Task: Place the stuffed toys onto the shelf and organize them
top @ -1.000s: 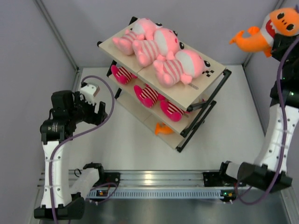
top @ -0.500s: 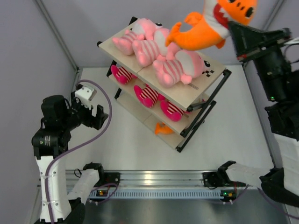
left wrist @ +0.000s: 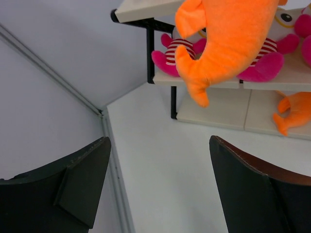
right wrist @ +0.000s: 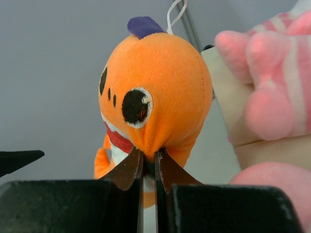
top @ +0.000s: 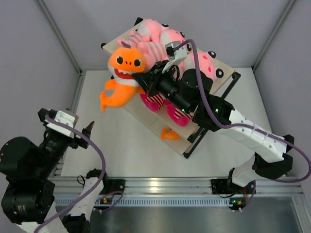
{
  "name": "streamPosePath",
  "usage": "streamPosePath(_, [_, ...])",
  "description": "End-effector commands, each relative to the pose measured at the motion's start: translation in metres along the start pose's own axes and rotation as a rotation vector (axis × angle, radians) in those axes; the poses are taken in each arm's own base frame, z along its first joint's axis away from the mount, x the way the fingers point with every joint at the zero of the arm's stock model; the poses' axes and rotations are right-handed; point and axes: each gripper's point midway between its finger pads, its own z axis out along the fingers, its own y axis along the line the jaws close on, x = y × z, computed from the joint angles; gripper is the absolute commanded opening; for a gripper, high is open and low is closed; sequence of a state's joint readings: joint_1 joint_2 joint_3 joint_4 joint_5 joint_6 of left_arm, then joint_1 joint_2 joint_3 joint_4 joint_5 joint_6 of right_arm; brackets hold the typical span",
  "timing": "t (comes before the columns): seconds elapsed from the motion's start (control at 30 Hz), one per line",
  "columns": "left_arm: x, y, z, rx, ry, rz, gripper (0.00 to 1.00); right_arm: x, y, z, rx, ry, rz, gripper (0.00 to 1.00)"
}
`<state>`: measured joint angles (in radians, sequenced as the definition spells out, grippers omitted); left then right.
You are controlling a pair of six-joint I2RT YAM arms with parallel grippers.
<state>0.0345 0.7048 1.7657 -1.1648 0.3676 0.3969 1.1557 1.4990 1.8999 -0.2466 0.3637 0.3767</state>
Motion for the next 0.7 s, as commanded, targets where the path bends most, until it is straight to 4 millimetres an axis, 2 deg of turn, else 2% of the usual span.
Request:
streamPosePath(0.0, [-0.012,0.011,-0.023,-0.079,-0.034,0.107,0.89,-0.042,0.037,-0.013,-0.046,-0.164,0.109,0.0])
streamPosePath(0.07, [-0.021,0.0,-0.034,-0.051,-0.09,0.144,0.93,-0.034,0.05,-0.011,-0.062,-0.164,0.15,0.0])
streamPosePath(0.1, [-0.023,-0.003,-0.037,-0.038,-0.103,0.147,0.95,-0.023,0.052,-0.004,-0.052,-0.152,0.163,0.0])
streamPosePath(0.17, [-0.024,-0.007,-0.039,-0.026,-0.115,0.146,0.95,-0.014,0.061,0.0,-0.065,-0.143,0.233,0.0])
streamPosePath(0.3, [-0.014,-0.011,-0.028,0.022,-0.092,0.178,0.95,-0.003,0.072,0.011,-0.077,-0.151,0.27,0.0])
streamPosePath(0.37, [-0.017,-0.009,-0.02,0.033,-0.092,0.196,0.97,-0.005,0.071,0.014,-0.063,-0.155,0.255,0.0])
streamPosePath(0.43, [-0.029,-0.003,-0.02,0.014,-0.122,0.221,0.97,-0.006,0.077,0.013,-0.087,-0.151,0.28,0.0])
streamPosePath(0.5, [-0.03,0.003,-0.013,0.011,-0.115,0.264,0.98,-0.001,0.082,0.014,-0.102,-0.141,0.296,0.0])
streamPosePath(0.67, [-0.01,0.012,0.008,0.009,-0.049,0.323,0.99,0.017,0.094,0.014,-0.132,-0.1,0.345,0.0])
